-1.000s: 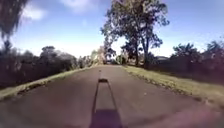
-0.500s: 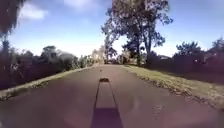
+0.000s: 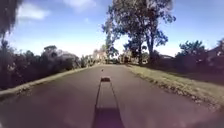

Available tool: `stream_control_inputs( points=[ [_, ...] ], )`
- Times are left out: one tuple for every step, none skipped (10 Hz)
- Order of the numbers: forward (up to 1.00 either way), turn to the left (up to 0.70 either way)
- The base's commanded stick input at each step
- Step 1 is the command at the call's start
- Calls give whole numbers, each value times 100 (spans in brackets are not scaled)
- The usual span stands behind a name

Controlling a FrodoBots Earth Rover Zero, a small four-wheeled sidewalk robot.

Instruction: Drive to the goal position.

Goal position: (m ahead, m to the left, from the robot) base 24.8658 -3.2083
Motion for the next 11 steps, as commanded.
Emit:
stream_control_inputs(
  points=[
    [100,0],
    [100,0],
    [100,0],
    [100,0],
    [100,0],
    [100,0],
    [100,0],
    [100,0],
    [100,0],
    [100,0],
    [100,0]
  ],
)
